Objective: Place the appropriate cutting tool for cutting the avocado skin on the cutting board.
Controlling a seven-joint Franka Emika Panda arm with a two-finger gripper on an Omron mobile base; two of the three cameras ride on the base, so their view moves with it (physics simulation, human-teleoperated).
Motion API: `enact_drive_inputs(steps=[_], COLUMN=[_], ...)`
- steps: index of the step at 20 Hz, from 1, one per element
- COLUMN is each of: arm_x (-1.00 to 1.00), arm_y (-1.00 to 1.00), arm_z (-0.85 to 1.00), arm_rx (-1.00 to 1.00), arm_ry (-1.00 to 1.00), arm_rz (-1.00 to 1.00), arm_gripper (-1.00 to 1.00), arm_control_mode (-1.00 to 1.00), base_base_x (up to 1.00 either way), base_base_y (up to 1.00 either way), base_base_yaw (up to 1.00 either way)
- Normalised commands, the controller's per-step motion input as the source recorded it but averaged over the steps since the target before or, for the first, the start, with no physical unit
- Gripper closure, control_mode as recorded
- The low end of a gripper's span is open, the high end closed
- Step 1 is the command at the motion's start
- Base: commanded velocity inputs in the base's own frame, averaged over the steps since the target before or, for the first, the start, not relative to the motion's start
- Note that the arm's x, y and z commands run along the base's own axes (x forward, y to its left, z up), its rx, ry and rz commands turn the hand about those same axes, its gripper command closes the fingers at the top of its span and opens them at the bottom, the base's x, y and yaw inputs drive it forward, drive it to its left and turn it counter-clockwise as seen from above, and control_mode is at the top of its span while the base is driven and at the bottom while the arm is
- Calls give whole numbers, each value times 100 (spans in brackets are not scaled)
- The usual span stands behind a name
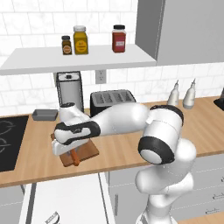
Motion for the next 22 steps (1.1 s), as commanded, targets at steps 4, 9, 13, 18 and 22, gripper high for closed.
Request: enact_drive_inputs(steps=[4, 9, 13, 18, 22], arm_x=[30, 27, 35, 36, 16], arm_y=[15, 10, 11, 8, 4], arm_z=[-34, -22, -26, -27, -27], arm_rx=[-2, -1, -2, -1, 0], arm_ry=[-1, -2, 0, -2, -1], arm_rz=[0, 0, 0, 0, 0], arm_gripper=[100, 100, 100, 100, -100], arm_control_mode=[-100, -100, -100, -100, -100], base_base_x=[0, 0, 0, 0, 0], base_base_y=[0, 0, 0, 0, 0], base_base_yaw=[0, 0, 0, 0, 0])
